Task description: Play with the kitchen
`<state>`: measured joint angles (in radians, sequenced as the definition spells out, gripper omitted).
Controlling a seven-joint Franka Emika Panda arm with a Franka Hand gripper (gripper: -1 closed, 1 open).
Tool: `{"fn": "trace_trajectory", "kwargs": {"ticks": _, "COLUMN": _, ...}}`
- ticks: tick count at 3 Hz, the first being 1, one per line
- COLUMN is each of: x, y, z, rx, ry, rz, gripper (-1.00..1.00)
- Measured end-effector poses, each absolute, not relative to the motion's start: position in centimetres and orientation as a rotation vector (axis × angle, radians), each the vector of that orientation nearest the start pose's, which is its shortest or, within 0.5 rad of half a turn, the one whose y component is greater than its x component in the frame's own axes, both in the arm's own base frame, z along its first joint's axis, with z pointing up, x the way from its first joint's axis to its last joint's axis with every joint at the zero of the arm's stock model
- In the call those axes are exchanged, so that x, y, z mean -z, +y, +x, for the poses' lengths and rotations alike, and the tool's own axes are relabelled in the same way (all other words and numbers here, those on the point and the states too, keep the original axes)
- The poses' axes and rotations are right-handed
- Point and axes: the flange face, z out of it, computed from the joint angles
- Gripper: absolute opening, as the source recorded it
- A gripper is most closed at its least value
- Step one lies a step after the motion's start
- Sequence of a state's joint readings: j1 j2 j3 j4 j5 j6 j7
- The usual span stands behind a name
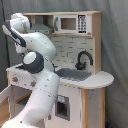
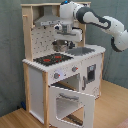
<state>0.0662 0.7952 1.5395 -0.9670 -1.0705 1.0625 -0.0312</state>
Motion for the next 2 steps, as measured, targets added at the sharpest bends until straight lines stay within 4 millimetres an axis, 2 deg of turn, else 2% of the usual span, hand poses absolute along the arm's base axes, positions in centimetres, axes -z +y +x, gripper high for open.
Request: {"fn": "trace_trajectory", "kwargs": {"ticks": 2, "x": -64.2, "y": 41.1, "z": 44.7, "rx": -0.131, "ry": -1.657, "rz": -2.952, "gripper": -1.00}}
